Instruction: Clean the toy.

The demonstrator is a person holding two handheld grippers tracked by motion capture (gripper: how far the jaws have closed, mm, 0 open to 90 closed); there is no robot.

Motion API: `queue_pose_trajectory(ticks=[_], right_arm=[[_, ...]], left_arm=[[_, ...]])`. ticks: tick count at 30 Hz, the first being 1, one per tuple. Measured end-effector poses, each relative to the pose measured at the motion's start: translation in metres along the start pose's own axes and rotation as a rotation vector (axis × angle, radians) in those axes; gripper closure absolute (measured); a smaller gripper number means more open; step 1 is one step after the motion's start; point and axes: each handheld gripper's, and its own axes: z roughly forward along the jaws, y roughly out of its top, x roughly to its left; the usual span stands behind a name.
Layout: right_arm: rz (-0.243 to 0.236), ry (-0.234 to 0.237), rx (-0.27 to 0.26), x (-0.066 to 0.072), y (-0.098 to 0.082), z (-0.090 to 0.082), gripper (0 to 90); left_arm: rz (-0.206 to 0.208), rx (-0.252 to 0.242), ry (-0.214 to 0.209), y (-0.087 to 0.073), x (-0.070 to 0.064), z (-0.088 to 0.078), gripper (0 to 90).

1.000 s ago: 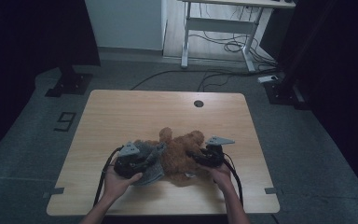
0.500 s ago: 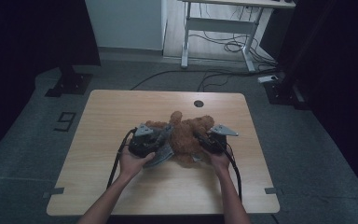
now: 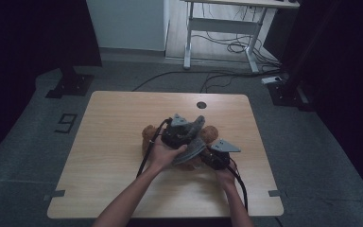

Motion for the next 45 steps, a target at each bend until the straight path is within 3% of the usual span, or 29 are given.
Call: queue_pose_trajectory(ticks=[2, 5, 7, 13, 19, 27, 33, 39, 41, 45], right_arm=[[-0.017, 0.001, -0.003, 0.003, -0.002, -0.003, 69.6], [-0.042, -0.014, 0.016, 0.006, -0.005, -0.004, 69.5], [-0.038, -0.009, 0.008, 0.006, -0.008, -0.005, 69.4], [-0.009, 0.005, 0.003, 0.004, -0.010, -0.007, 69.3], [0.013, 0.009, -0.007, 0.003, -0.012, -0.009, 69.1], [0.019, 0.015, -0.015, 0.004, -0.014, -0.011, 68.8], [0.030, 0.019, -0.015, 0.003, -0.014, -0.011, 68.8], [0.033, 0.023, -0.016, 0.002, -0.015, -0.011, 68.9], [0.025, 0.021, -0.016, 0.002, -0.015, -0.011, 68.9], [0.036, 0.026, -0.019, 0.000, -0.015, -0.010, 68.9]], left_arm=[[0.011, 0.043, 0.019, -0.005, -0.001, 0.015, 76.7], [-0.007, 0.040, 0.008, -0.016, 0.001, 0.021, 77.1], [-0.002, 0.041, 0.007, -0.018, 0.002, 0.016, 77.3], [-0.009, 0.056, 0.080, -0.029, 0.021, -0.007, 77.5], [-0.044, 0.053, 0.136, -0.046, 0.048, -0.039, 77.8], [-0.128, 0.013, 0.185, -0.069, 0.083, -0.076, 77.9], [-0.185, 0.028, 0.217, -0.088, 0.105, -0.086, 77.9], [-0.214, 0.091, 0.252, -0.117, 0.120, -0.074, 78.3], [-0.217, 0.081, 0.249, -0.117, 0.122, -0.076, 78.4], [-0.188, 0.025, 0.256, -0.099, 0.116, -0.092, 78.4]])
